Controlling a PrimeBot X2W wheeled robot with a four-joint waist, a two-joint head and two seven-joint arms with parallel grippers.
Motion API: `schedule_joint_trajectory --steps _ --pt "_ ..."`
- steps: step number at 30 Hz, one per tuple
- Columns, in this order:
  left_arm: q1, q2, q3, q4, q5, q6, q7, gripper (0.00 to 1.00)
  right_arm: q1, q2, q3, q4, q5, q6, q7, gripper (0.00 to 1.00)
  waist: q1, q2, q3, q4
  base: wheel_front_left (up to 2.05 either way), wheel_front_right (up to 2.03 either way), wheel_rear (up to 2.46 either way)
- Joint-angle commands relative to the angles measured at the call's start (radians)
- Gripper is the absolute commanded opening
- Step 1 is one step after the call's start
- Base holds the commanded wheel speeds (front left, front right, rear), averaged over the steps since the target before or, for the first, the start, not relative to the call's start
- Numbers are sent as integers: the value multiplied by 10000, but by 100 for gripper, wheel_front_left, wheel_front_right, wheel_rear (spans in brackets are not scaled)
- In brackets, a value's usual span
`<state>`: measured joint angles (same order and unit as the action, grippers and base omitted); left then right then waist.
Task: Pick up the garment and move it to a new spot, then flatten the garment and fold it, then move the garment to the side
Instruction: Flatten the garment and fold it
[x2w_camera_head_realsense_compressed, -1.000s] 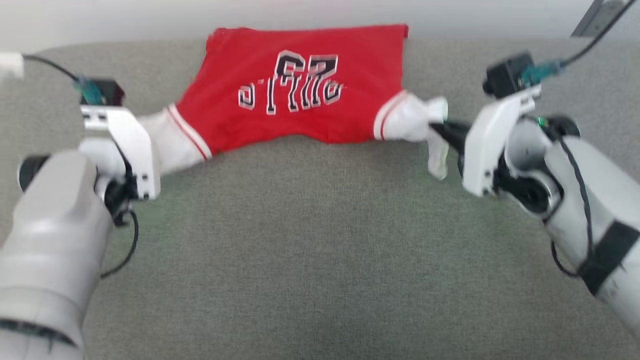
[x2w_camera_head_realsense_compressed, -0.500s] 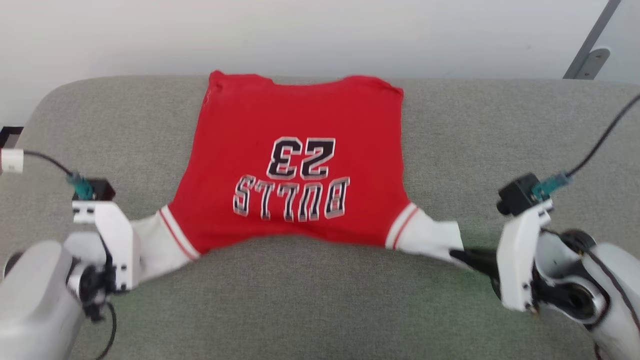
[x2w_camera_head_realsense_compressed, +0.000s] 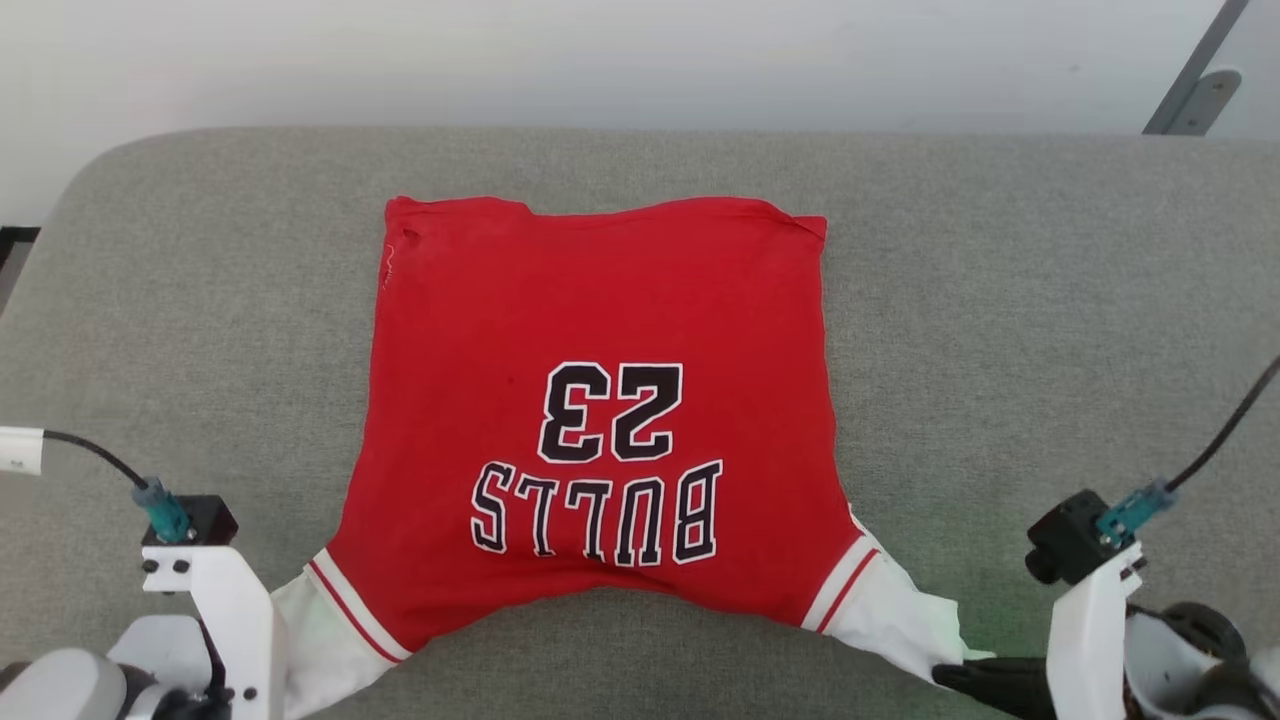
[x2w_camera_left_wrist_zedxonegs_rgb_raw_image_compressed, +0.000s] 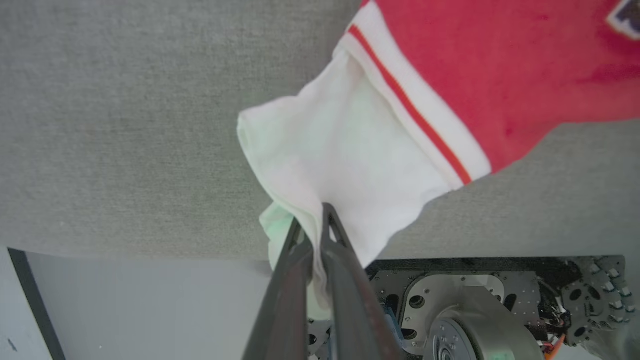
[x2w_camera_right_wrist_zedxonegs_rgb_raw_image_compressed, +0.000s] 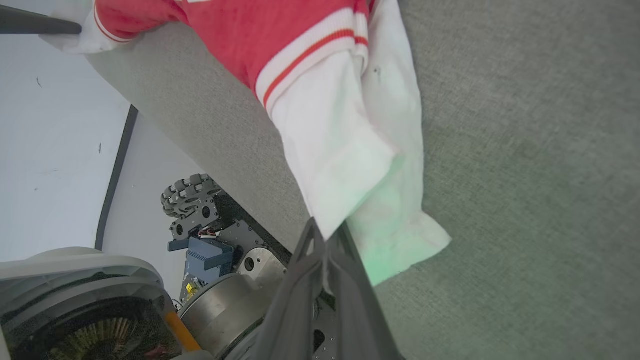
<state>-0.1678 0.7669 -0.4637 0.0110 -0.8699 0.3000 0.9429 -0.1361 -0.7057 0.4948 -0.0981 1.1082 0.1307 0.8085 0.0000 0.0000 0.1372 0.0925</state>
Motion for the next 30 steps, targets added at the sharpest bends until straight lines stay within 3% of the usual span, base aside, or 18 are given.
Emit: schedule_joint_trajectory --steps 1,5,6,7,8,9,10,15,21,24,30 --pt "185 10 51 -222 -26 91 -30 0 254 236 -209 -46 -291 2 41 0 0 0 78 -25 0 0 0" --pt "362 -149 155 -620 34 216 -465 0 706 1250 -912 187 -1556 2 6 0 0 0 219 -94 0 0 0" --pt "346 -213 145 -629 57 186 -568 0 717 1493 -1054 315 -1976 2 -84 10 0 0 242 -109 0 0 0" --pt "295 -273 142 -621 87 127 -682 0 714 1724 -1133 435 -2403 2 -145 39 0 0 267 -121 0 0 0" --pt "226 -326 126 -584 107 78 -769 0 759 1992 -1152 599 -2733 2 -117 45 0 0 288 -134 0 0 0" --pt "143 -389 101 -541 123 27 -864 0 798 2245 -1184 694 -3000 2 -89 65 0 0 301 -140 0 0 0" --pt "71 -459 97 -490 141 -11 -938 0 770 2400 -1235 730 -3330 2 -89 100 0 0 311 -142 0 0 0" --pt "-207 -713 93 -259 267 -271 -1426 0 766 2948 -1648 193 -4121 2 130 100 0 0 345 -181 0 0 0" --pt "-498 -894 78 -15 505 -580 -2091 0 775 3425 -2618 -1482 -4611 2 468 100 0 0 426 -177 0 0 0" --pt "-667 -1043 3 82 528 -731 -2296 0 455 3964 -3269 -2065 -4955 2 466 100 0 0 573 -112 0 0 0" --pt "-1022 -1338 -147 302 702 -937 -2602 0 -764 4976 -4207 -1912 -5789 2 47 100 0 0 910 93 0 0 0"
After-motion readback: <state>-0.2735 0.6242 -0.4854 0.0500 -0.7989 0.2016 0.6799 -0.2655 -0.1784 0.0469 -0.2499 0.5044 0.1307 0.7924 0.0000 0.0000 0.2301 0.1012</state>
